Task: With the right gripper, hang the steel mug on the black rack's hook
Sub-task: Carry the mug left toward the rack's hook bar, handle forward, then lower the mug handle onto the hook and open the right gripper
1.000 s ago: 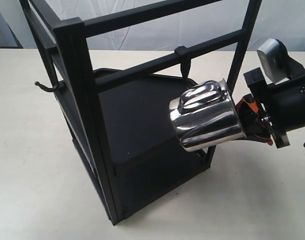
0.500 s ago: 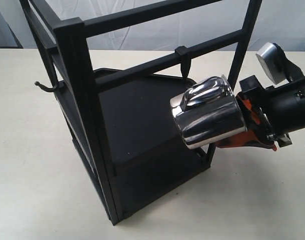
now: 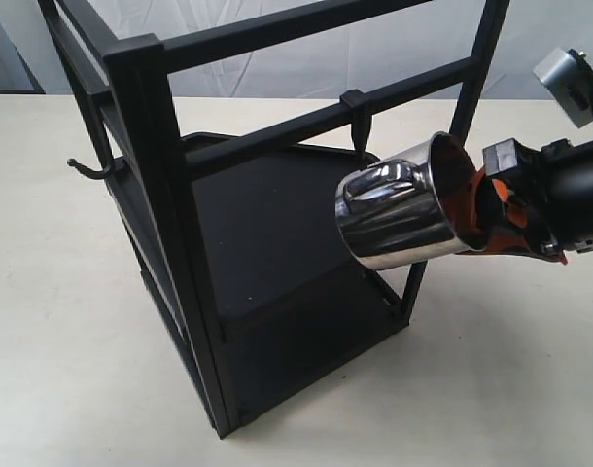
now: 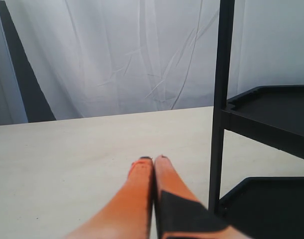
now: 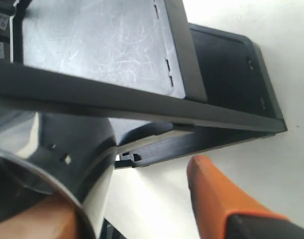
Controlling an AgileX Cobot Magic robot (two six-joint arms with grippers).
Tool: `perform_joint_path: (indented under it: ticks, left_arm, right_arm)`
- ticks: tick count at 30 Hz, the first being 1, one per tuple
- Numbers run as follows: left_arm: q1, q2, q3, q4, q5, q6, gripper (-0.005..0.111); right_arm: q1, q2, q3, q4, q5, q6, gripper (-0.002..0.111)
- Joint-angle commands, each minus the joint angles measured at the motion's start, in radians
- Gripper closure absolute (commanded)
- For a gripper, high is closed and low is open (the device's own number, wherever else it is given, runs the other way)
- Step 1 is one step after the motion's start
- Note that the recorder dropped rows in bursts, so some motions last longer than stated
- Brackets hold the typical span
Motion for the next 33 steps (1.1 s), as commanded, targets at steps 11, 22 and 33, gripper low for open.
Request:
perform_joint_path:
  ticks: [11, 22, 33]
  left_arm:
    - [-0.005, -0.005, 0.000, 0.005, -0.005, -0.002, 0.105]
    - [-0.005, -0.005, 0.000, 0.005, -0.005, -0.002, 0.105]
    - [-0.005, -0.005, 0.000, 0.005, -0.005, -0.002, 0.105]
  right_arm:
    - [-0.005, -0.027, 0.006, -0.013, 0.033, 0.006, 0.059]
    - [-0.005, -0.071, 0.002, 0.049, 0.037, 0.006, 0.059]
    - [-0.005, -0.266, 0.002, -0.130, 0.003, 0.143, 0.059]
